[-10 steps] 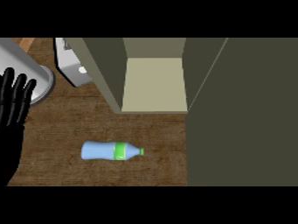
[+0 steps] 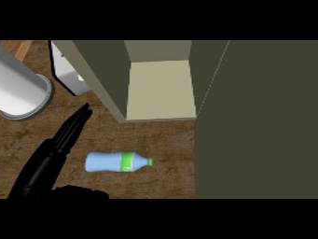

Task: Pick up the bottled water, place it into the cabinet and close the cabinet

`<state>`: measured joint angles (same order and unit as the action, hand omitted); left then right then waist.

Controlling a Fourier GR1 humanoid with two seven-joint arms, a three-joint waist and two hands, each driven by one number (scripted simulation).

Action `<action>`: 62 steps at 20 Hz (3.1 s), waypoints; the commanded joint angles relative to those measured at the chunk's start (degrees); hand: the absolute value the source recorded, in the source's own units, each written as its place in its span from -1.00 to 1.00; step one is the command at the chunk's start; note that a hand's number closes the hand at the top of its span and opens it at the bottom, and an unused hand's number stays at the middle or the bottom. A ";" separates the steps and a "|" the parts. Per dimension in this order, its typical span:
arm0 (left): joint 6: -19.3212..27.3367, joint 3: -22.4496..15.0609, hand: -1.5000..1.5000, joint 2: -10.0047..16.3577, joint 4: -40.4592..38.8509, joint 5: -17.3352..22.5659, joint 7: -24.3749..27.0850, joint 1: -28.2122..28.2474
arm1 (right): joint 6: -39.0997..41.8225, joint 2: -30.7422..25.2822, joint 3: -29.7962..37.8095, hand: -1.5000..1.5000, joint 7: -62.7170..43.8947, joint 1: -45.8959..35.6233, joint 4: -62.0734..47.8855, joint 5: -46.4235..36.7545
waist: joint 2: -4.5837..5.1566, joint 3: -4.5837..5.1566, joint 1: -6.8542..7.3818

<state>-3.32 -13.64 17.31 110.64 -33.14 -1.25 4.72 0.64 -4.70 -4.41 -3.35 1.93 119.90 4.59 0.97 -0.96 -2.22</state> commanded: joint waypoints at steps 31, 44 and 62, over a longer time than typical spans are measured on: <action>46.64 -56.89 -1.00 -17.30 -52.16 -56.62 -62.18 -7.98 | 8.97 1.63 -7.89 -1.00 5.69 30.20 10.65 9.03 | -1.07 1.05 1.21; 37.66 -54.07 -1.00 -17.29 -47.93 -59.20 -62.18 -10.05 | 9.47 2.91 -9.92 -1.00 10.30 32.81 8.61 6.52 | -1.07 0.96 1.82; 36.62 -36.72 -1.00 -1.66 -32.26 -43.86 -48.92 -11.14 | 11.95 1.19 -8.70 -1.00 13.22 36.72 9.19 8.49 | -1.06 0.94 1.87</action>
<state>33.41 -55.86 10.42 73.33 -81.08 -52.67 -4.63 12.15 -3.07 -13.89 9.15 37.41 128.85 12.04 0.10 0.15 -0.31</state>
